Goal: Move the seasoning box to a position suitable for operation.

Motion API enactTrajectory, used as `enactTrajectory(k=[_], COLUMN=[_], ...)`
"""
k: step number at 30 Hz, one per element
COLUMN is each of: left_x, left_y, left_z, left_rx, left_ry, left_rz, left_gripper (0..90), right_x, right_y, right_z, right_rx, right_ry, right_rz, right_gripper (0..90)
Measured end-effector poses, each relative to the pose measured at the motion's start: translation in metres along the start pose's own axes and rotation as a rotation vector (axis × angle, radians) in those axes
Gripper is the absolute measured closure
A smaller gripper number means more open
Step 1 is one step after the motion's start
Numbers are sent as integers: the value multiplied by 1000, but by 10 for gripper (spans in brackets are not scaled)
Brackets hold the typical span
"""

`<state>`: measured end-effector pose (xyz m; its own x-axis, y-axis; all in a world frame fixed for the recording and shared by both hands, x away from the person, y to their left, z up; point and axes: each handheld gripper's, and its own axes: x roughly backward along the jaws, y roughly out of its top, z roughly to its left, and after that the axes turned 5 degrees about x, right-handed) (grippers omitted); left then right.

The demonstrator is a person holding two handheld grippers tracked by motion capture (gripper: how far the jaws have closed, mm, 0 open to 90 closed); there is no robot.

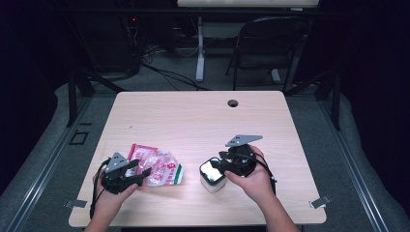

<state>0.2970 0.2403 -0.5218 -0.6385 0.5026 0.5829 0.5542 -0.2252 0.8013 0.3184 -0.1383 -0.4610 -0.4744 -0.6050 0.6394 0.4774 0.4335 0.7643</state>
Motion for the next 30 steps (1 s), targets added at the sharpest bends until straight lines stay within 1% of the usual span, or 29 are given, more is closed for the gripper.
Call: enactTrajectory(k=[2,4,6,7,9,11,14,16,18,22,23,27,29,30], left_x=[1,0,0,0,0,0,0,0,0,1,0,0,0,0], left_y=[1,1,2,3,3,5,6,6,7,7,7,5,3,2], left_z=[1,2,3,4,5,7,11,15,20,29,30,38,42,44], left_rx=[-1,2,3,8,16,22,36,50,64,101,106,127,140,147], left_ry=[4,3,3,4,1,1,7,12,20,29,29,39,46,49], left_rz=[2,-3,-5,-7,-10,-9,-16,-25,-28,-36,-43,-38,-39,-37], left_gripper=[387,387,387,387,387,387,387,387,387,389,390,398,398,398], right_x=[1,4,7,8,11,14,17,21,26,32,34,40,43,44], right_y=[-1,-1,-2,-2,-3,-4,-6,-6,-6,-8,-9,-15,-19,-22], right_z=[-2,-4,-5,-7,-9,-10,-13,-15,-16,-21,-22,-26,-29,-30], right_rx=[-9,-11,-21,-18,-29,-26,-15,-22,-27,-46,-45,-53,-61,-72], right_ry=[-4,-7,-12,-11,-16,-20,-45,-50,-52,-78,-83,-108,-116,-123], right_rz=[-10,-4,-11,-14,-17,-20,-43,-57,-59,-59,-52,-42,-40,-43], right_gripper=[509,506,502,498,491,477,469,458,455,451,451,446,445,444])
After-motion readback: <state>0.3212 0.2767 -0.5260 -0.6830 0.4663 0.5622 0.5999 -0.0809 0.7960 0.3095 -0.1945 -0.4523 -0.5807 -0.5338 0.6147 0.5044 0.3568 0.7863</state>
